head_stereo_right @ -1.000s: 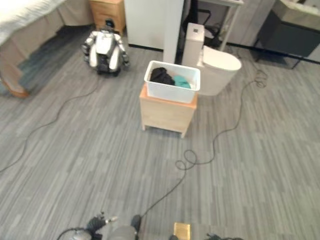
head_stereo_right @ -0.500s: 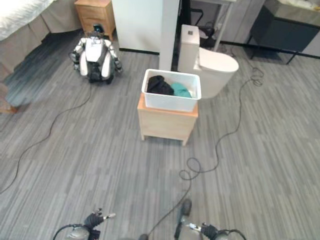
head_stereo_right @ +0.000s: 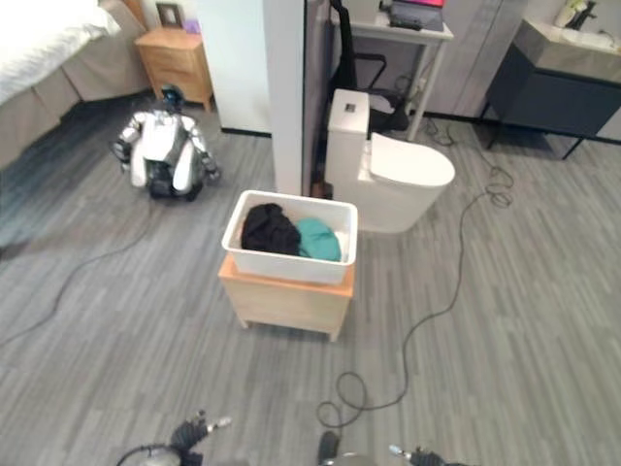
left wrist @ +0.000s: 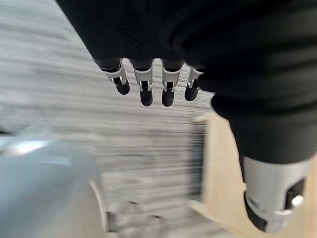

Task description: Grab the laundry basket,head to the washer,open it,put in the laundry and shut it.

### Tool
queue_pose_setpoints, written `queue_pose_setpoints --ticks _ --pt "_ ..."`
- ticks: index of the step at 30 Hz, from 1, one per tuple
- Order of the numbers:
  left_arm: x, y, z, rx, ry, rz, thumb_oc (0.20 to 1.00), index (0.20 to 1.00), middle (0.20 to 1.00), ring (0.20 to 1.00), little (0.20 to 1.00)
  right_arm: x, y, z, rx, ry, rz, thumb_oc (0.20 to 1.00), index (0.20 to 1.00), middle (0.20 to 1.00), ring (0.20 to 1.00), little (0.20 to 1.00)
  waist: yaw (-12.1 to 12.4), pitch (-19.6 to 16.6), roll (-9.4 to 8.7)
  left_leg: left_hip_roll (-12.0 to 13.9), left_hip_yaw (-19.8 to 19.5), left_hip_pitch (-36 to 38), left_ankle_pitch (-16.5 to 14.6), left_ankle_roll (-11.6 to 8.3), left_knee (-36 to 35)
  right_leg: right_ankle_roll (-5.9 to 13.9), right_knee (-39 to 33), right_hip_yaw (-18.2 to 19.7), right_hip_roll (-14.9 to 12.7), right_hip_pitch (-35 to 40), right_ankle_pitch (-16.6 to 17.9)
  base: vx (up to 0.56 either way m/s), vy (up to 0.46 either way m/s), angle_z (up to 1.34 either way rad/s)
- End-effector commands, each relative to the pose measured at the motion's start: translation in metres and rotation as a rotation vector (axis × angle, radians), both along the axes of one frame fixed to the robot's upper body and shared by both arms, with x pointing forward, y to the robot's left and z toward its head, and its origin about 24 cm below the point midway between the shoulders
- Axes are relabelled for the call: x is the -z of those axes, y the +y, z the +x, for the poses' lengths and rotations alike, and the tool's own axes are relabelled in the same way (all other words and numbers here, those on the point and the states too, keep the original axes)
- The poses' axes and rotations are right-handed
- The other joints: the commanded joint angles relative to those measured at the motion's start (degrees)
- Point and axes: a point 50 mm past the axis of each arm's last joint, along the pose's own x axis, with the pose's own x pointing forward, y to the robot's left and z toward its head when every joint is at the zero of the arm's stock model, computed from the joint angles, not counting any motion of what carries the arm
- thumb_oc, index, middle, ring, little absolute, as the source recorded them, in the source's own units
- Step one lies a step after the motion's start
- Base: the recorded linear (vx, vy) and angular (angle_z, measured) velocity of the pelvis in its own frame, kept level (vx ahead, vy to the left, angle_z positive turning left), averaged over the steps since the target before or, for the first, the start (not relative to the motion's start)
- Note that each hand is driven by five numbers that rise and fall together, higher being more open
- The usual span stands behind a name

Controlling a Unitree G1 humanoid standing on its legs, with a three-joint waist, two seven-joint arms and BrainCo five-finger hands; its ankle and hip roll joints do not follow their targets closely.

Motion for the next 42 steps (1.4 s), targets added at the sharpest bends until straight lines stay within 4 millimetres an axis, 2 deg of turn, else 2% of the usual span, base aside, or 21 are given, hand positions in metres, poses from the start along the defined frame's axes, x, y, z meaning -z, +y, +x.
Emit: queue_pose_setpoints --ticks 1,2,3,6,8,11,14,17,18,20,21,22,25,27,29,34,36,37,38,39,42 --pt "-0.011 -0.006 0.019 0.051 -0.109 0.001 1.0 1.0 1.0 1.0 1.0 -0.018 -0.031 0.018 0.099 -0.149 -0.051 1.0 1.0 1.0 1.0 1.0 1.87 3.37 1.98 0.27 1.99 3.32 -1.51 0.51 -18.74 10.91 -2.05 2.87 -2.05 0.36 -2.78 0.41 0.059 -0.1" --pt "-0.015 -0.007 0.023 0.039 -0.155 -0.006 1.0 1.0 1.0 1.0 1.0 -0.028 -0.034 0.035 0.118 -0.249 -0.049 1.0 1.0 1.0 1.0 1.0 2.8 3.31 2.56 -0.36 1.94 2.67 -1.04 -0.36 -30.26 11.56 -2.69 2.86 -1.63 2.26 -4.2 0.31 0.064 -0.1" --pt "-0.015 -0.007 0.023 0.039 -0.155 -0.006 1.0 1.0 1.0 1.0 1.0 -0.028 -0.034 0.035 0.119 -0.249 -0.049 1.0 1.0 1.0 1.0 1.0 2.72 3.22 2.44 -0.51 1.94 2.71 -0.71 -0.34 -30.66 11.58 -2.7 2.8 -1.76 2.15 -4.16 0.32 0.082 -0.18" --pt "-0.023 -0.003 0.026 -0.046 -0.232 -0.009 1.0 1.0 1.0 1.0 1.0 -0.044 -0.034 0.057 0.164 -0.41 -0.046 1.0 1.0 1.0 1.0 1.0 4.73 3.05 3.92 -1.79 -1.03 1.68 4.93 -1.86 -43.25 11.74 -3.5 3.24 0.14 5.62 -6.1 0.3 0.086 -0.29" --pt "-0.03 0.004 0.03 -0.156 -0.294 -0.023 1.0 1.0 1.0 1.0 1.0 -0.053 -0.032 0.07 0.231 -0.495 -0.014 1.0 1.0 1.0 1.0 1.0 5.91 3.01 4.07 -2.81 -2.07 0.58 6.04 -2.13 -45.77 11.93 -3.69 3.98 0.42 7.54 -7.12 0.38 0.151 -0.21" --pt "-0.041 0.017 0.027 -0.232 -0.371 -0.004 1.0 1.0 1.0 1.0 1.0 -0.06 -0.027 0.078 0.261 -0.563 0.03 1.0 1.0 1.0 1.0 1.0 6.9 1.6 4.2 -3.77 -2.62 1.95 5.91 -1.6 -44.88 13.02 -3.95 5.29 -0.52 9.59 -8.01 0.27 0.168 -0.49" --pt "-0.055 0.034 0.025 -0.25 -0.429 0.052 1.0 1.0 1.0 1.0 1.0 -0.065 -0.027 0.08 0.285 -0.597 0.051 1.0 1.0 1.0 1.0 1.0 7.76 0.37 3.61 -5.72 -2.2 2.59 3.21 -0.33 -41.96 13.99 -1.79 6.38 -2.9 10.18 -8.82 0.31 0.259 -0.46" --pt "-0.075 0.049 0.03 -0.273 -0.505 0.113 1.0 1.0 1.0 1.0 1.0 -0.073 -0.027 0.087 0.326 -0.645 0.067 1.0 1.0 1.0 1.0 1.0 8.21 -0.02 3.61 -7.26 -0.66 4.41 0.49 2.02 -41.21 15.86 7.99 6.96 -4.3 6.84 -9.03 0.19 0.238 -0.26" --pt "-0.092 0.058 0.036 -0.273 -0.569 0.16 1.0 1.0 1.0 1.0 1.0 -0.08 -0.033 0.092 0.352 -0.683 0.071 1.0 1.0 1.0 1.0 1.0 7.26 0.72 4.19 -7.73 -0.25 5.9 -0.85 3.56 -40.96 17.3 15.71 7.24 -4.75 3.03 -6.22 0.13 0.22 -0.36" --pt "-0.1 0.063 0.039 -0.264 -0.594 0.196 1.0 1.0 1.0 1.0 1.0 -0.085 -0.036 0.095 0.36 -0.704 0.062 1.0 1.0 1.0 1.0 1.0 7.06 1.08 4.55 -8.05 0.15 6.41 -1.67 4.22 -40.63 18.03 19.11 7.16 -5.24 0.89 -4.99 0.11 0.163 -0.14" --pt "-0.117 0.071 0.044 -0.227 -0.638 0.277 1.0 1.0 1.0 1.0 1.0 -0.093 -0.043 0.1 0.371 -0.735 0.041 1.0 1.0 1.0 1.0 1.0 6.7 1.41 4.98 -8.14 0.83 8.0 -3.01 4.69 -40.69 18.04 18.9 4.9 -7.21 -1.71 -3.93 0.12 0.116 0.05" --pt "-0.117 0.071 0.043 -0.227 -0.637 0.278 1.0 1.0 1.0 1.0 1.0 -0.093 -0.043 0.1 0.371 -0.735 0.041 1.0 1.0 1.0 1.0 1.0 6.62 1.45 4.97 -8.16 0.78 8.12 -3.09 4.69 -40.7 18.04 18.86 4.83 -7.23 -1.55 -4.0 0.16 0.057 -0.06" --pt "-0.138 0.082 0.047 -0.165 -0.682 0.38 1.0 1.0 1.0 1.0 1.0 -0.11 -0.052 0.11 0.333 -0.791 0.012 1.0 1.0 1.0 1.0 1.0 5.86 1.52 5.76 -7.08 1.14 10.76 -4.73 4.04 -42.06 17.04 10.27 1.28 -10.26 -3.32 -3.44 0.16 -0.058 -0.25" --pt "-0.146 0.088 0.051 -0.13 -0.682 0.422 1.0 1.0 1.0 1.0 1.0 -0.12 -0.052 0.119 0.289 -0.815 0.007 1.0 1.0 1.0 1.0 1.0 5.11 2.15 6.08 -6.35 1.12 12.95 -5.91 3.55 -42.5 17.83 4.6 0.75 -12.43 -6.48 -0.04 0.2 -0.085 -0.16" --pt "-0.148 0.09 0.061 -0.035 -0.627 0.44 1.0 1.0 1.0 1.0 1.0 -0.129 -0.052 0.129 0.22 -0.821 0.003 1.0 1.0 1.0 1.0 1.0 4.37 2.52 4.95 -7.92 0.73 13.88 -7.35 3.56 -41.99 18.32 0.45 3.2 -11.86 -4.64 1.12 0.18 -0.032 0.08" --pt "-0.145 0.081 0.082 0.063 -0.574 0.415 1.0 1.0 1.0 1.0 1.0 -0.146 -0.043 0.157 0.086 -0.814 0.004 1.0 1.0 1.0 1.0 1.0 4.09 1.36 4.93 -7.15 1.15 14.67 -6.69 2.8 -44.07 18.39 -2.17 1.55 -11.26 -3.09 3.21 0.12 -0.047 0.15" --pt "-0.15 0.076 0.096 0.103 -0.574 0.4 1.0 1.0 1.0 1.0 1.0 -0.159 -0.035 0.174 0.03 -0.837 0.007 1.0 1.0 1.0 1.0 1.0 3.91 1.32 5.14 -6.48 0.58 14.18 -6.1 2.43 -45.05 18.1 -2.88 1.07 -10.66 -3.02 3.09 0.0 -0.065 0.01" --pt "-0.156 0.067 0.115 0.154 -0.581 0.395 1.0 1.0 1.0 1.0 1.0 -0.173 -0.021 0.193 -0.035 -0.865 0.019 1.0 1.0 1.0 1.0 1.0 3.61 2.4 5.3 -5.98 0.13 13.12 -5.44 2.04 -45.27 17.73 -2.78 1.0 -10.02 -3.89 2.93 -0.06 -0.038 0.12" --pt "-0.157 0.067 0.116 0.154 -0.584 0.394 1.0 1.0 1.0 1.0 1.0 -0.174 -0.021 0.194 -0.034 -0.868 0.019 1.0 1.0 1.0 1.0 1.0 3.61 2.5 5.32 -5.96 0.08 13.01 -5.43 2.02 -45.22 17.71 -2.73 0.96 -10.01 -3.98 2.91 -0.15 -0.066 0.16" --pt "-0.167 0.057 0.135 0.188 -0.61 0.381 1.0 1.0 1.0 1.0 1.0 -0.189 -0.005 0.213 -0.083 -0.896 0.033 1.0 1.0 1.0 1.0 1.0 3.66 4.21 5.47 -5.63 -0.3 11.23 -4.78 1.66 -44.93 17.47 -2.58 0.98 -9.51 -5.37 2.96 -0.1 -0.031 0.1" --pt "-0.173 0.047 0.151 0.219 -0.623 0.334 1.0 1.0 1.0 1.0 1.0 -0.204 0.007 0.23 -0.119 -0.915 0.044 1.0 1.0 1.0 1.0 1.0 3.67 6.07 5.52 -5.47 -0.66 8.99 -4.29 1.4 -44.12 17.11 -2.4 1.05 -9.1 -6.85 2.97 -0.14 -0.038 0.03"
